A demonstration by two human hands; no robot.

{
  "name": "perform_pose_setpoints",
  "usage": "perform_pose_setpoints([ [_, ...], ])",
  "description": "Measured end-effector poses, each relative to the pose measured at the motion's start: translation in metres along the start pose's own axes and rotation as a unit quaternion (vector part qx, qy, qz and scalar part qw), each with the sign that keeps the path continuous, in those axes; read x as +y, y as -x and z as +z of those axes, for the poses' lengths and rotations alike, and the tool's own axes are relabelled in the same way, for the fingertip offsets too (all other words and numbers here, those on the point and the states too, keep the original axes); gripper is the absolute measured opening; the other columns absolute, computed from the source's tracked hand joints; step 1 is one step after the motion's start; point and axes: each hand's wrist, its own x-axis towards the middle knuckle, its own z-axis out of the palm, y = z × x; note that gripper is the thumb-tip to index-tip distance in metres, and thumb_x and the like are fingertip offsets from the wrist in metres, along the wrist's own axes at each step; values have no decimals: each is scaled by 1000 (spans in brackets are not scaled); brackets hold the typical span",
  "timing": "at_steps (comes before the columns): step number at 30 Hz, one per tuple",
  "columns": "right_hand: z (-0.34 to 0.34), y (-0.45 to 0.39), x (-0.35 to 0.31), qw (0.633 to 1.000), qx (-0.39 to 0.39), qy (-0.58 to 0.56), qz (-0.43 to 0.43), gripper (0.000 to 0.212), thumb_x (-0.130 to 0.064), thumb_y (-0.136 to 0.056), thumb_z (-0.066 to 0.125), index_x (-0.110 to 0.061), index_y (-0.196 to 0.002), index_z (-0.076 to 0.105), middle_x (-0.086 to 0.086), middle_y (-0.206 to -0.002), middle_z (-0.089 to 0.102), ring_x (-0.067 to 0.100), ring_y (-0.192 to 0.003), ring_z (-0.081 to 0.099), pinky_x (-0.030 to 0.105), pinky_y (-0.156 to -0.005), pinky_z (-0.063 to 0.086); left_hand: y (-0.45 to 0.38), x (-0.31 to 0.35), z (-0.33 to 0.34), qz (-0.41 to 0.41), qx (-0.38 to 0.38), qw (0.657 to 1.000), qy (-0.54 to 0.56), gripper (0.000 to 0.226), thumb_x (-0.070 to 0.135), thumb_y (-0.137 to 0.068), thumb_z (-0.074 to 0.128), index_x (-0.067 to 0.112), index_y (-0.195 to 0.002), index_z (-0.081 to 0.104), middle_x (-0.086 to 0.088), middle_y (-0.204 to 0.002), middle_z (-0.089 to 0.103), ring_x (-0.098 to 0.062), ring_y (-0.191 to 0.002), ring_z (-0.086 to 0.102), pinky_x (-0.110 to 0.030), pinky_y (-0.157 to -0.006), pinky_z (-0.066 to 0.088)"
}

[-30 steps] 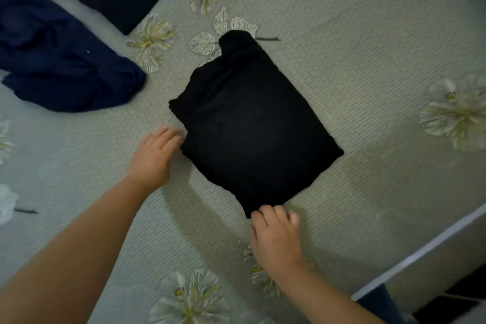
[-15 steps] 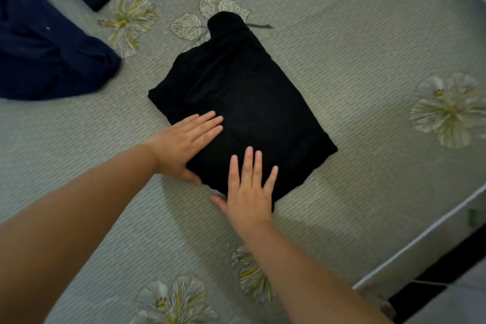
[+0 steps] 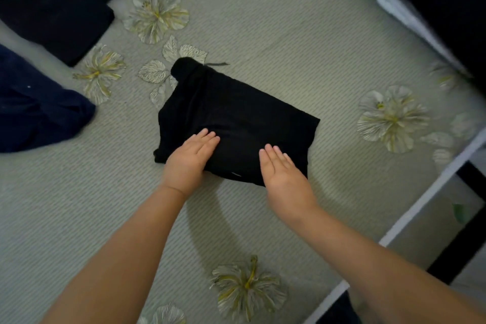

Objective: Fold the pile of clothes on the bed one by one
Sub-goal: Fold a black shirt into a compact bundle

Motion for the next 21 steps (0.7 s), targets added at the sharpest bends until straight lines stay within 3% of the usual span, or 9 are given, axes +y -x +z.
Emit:
perform_pose_setpoints([
  [5,-74,18,59,998,25,-42,26,65,3,-90,38,-4,-145,5,11,-155,7,18,-143,10,21,-113,6,-60,55,-44,29,41,999,8,52,-27,-48,60,-14,-98,64,-30,-96,66,-47,-84,64,-55,-58,52],
  [7,-107,26,87,997,44,-55,42,62,-2,-89,44,-6,-145,15,10,-151,23,19,-137,27,21,-107,21,-94,81,-66,35,23,999,5,54,-23,-63,55,-8,-114,59,-26,-115,61,-39,-101,62,-44,-76,53],
  [9,-141,34,120,993,68,-68,69,55,-7,-89,47,-8,-140,28,11,-140,41,23,-123,44,25,-92,34,-131,108,-82,27,-14,999,13,54,-9,-81,50,4,-133,44,-14,-137,47,-28,-121,50,-35,-94,42],
  [13,-208,50,201,987,98,-69,106,46,-8,-89,47,-9,-134,35,9,-132,49,24,-116,50,29,-91,39,-220,178,-107,48,-48,998,-19,48,3,-87,45,10,-134,42,-8,-133,50,-27,-111,53,-34,-86,40],
  [15,-243,57,245,982,129,-63,119,50,-9,-90,47,-9,-137,31,8,-139,43,21,-123,44,27,-94,36,-270,217,-116,56,-52,996,-53,45,5,-88,43,11,-133,41,-8,-133,48,-27,-112,51,-35,-85,38],
  [18,-297,70,312,971,189,-59,133,62,-8,-91,48,-12,-145,19,4,-152,24,16,-137,28,22,-104,26,-346,277,-136,83,4,996,-39,48,2,-89,42,8,-136,39,-9,-141,42,-24,-127,42,-34,-95,34],
  [21,-342,83,365,939,315,-26,139,64,5,-77,62,2,-136,37,19,-139,43,30,-126,46,34,-98,40,-411,330,-162,152,121,981,-11,46,-11,-80,49,-3,-125,51,-20,-132,51,-35,-119,51,-42,-92,44],
])
